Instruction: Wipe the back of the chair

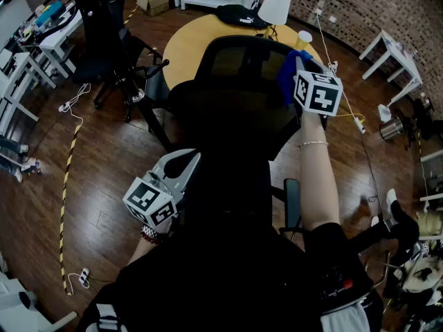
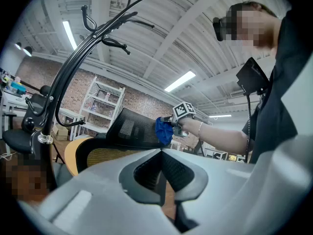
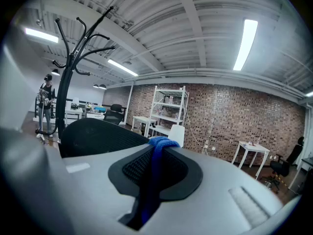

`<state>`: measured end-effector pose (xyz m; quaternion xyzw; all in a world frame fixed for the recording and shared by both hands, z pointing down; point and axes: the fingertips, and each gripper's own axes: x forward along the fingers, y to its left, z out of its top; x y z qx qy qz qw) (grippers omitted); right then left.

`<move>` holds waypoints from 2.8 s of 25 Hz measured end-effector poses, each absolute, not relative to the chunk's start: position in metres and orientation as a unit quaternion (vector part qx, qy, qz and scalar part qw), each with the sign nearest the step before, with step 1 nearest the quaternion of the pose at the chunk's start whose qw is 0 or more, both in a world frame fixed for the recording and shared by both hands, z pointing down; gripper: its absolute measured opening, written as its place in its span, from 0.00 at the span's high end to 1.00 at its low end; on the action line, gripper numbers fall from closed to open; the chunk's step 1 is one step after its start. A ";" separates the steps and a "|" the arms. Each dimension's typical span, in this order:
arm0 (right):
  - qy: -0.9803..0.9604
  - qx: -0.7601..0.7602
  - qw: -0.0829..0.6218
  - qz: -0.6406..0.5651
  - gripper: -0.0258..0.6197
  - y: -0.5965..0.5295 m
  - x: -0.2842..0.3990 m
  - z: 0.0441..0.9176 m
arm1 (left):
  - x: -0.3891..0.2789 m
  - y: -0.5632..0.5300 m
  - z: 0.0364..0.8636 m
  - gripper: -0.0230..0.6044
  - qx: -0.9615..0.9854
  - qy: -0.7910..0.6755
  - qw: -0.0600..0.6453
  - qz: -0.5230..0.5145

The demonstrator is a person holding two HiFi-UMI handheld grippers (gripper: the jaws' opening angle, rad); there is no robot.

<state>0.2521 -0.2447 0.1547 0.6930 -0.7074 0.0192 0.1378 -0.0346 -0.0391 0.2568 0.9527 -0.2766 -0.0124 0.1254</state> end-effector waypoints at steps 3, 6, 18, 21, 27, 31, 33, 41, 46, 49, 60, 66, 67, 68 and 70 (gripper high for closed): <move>-0.701 0.696 0.153 0.026 0.91 -0.254 0.253 0.159 | -0.033 -0.033 0.249 0.96 0.959 -0.258 0.117 -0.032; -0.697 0.697 0.164 0.035 0.91 -0.262 0.255 0.160 | -0.037 -0.030 0.246 0.96 0.963 -0.246 0.108 -0.038; -0.722 0.668 0.173 0.043 0.91 -0.296 0.200 0.163 | -0.069 -0.037 0.257 0.96 0.959 -0.253 0.119 -0.044; -0.729 0.667 0.145 0.049 0.91 -0.303 0.184 0.164 | -0.077 -0.038 0.259 0.96 0.958 -0.259 0.119 -0.047; -0.768 0.630 0.099 0.048 0.91 -0.315 0.123 0.159 | -0.090 -0.037 0.264 0.96 0.956 -0.263 0.122 -0.043; -0.799 0.595 0.082 0.026 0.91 -0.315 0.074 0.153 | -0.088 -0.035 0.263 0.96 0.956 -0.264 0.121 -0.044; -0.813 0.577 0.071 0.028 0.91 -0.312 0.060 0.150 | -0.080 -0.031 0.260 0.96 0.958 -0.257 0.117 -0.044; -0.904 0.425 -0.007 0.036 0.91 -0.281 0.016 0.136 | -0.069 -0.018 0.256 0.96 0.958 -0.262 0.105 -0.038; -0.892 0.449 -0.027 -0.035 0.91 -0.213 0.073 0.126 | -0.042 -0.010 0.255 0.96 0.964 -0.245 0.100 -0.024; -0.864 0.499 -0.051 -0.050 0.91 -0.174 0.140 0.114 | -0.018 -0.009 0.251 0.96 0.969 -0.228 0.098 -0.015; -0.742 0.652 0.129 -0.087 0.91 -0.182 0.273 0.180 | 0.031 0.002 0.255 0.96 0.972 -0.213 0.100 0.000; -0.708 0.683 0.145 -0.109 0.91 -0.219 0.244 0.182 | -0.009 -0.017 0.253 0.96 0.961 -0.254 0.112 -0.011; -0.703 0.686 0.150 -0.111 0.91 -0.224 0.238 0.184 | -0.015 -0.020 0.255 0.96 0.959 -0.259 0.115 -0.011; -0.699 0.690 0.154 -0.113 0.91 -0.229 0.232 0.186 | -0.021 -0.023 0.258 0.96 0.957 -0.263 0.117 -0.011; -0.704 0.685 0.150 -0.111 0.91 -0.238 0.218 0.189 | -0.030 -0.029 0.263 0.96 0.956 -0.269 0.121 -0.011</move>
